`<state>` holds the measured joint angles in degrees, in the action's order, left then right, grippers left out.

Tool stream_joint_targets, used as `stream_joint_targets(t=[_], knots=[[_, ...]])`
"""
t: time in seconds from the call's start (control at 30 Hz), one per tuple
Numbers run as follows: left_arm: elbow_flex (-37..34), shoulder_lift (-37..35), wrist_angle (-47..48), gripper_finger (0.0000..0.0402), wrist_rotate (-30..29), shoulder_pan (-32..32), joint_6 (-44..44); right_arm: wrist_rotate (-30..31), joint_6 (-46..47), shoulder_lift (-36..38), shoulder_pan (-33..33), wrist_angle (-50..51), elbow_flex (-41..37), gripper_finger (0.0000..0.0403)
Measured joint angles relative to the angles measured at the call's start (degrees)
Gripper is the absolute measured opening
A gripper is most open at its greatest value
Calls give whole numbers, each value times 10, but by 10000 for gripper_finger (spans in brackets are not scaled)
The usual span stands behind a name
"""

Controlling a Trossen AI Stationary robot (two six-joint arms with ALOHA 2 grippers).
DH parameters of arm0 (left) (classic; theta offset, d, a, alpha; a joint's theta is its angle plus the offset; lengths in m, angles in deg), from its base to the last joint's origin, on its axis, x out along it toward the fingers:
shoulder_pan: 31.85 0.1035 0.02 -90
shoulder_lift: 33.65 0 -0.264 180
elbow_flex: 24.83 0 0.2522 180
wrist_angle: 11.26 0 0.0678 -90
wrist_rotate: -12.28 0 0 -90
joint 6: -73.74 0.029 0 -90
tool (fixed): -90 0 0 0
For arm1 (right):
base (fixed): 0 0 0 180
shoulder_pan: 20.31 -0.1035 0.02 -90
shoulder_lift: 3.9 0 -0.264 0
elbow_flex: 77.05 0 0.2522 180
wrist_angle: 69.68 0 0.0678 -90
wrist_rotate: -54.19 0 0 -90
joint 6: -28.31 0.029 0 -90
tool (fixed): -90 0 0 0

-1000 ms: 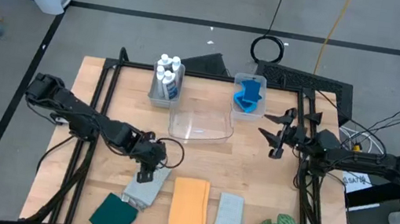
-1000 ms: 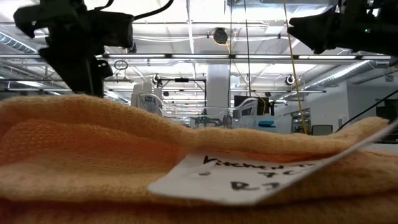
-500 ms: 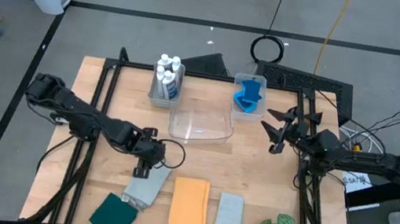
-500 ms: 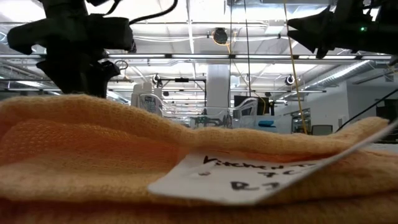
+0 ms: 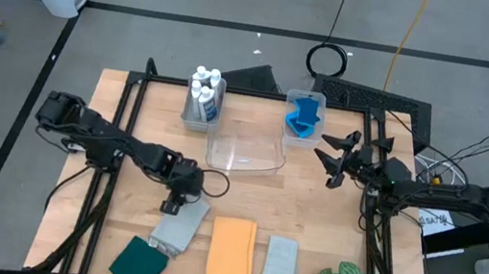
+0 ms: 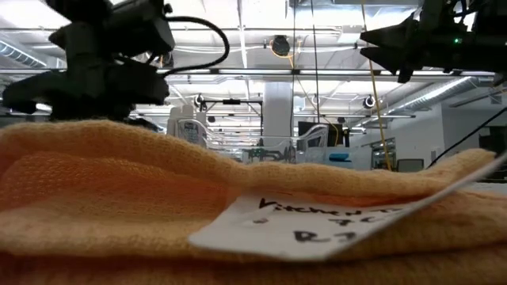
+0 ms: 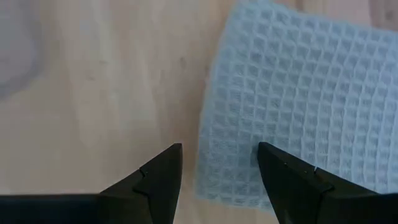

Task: Pick & Place Kitchen Items
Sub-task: Put the gray towel into the transparent bin

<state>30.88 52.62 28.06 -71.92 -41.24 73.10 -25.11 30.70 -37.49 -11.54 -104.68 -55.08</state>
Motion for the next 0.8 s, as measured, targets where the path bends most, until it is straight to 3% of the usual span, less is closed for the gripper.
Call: stream_joint_targets(t=[0.17,0.47,0.8], knots=[[-28,0,-8,214,87,23,23,0,0,-13,0,-8,0,210],[-69,-3,-56,201,103,49,49,0,0,-26,0,-17,0,210],[-71,-2,-66,31,74,59,39,0,0,-31,0,-21,0,210]])
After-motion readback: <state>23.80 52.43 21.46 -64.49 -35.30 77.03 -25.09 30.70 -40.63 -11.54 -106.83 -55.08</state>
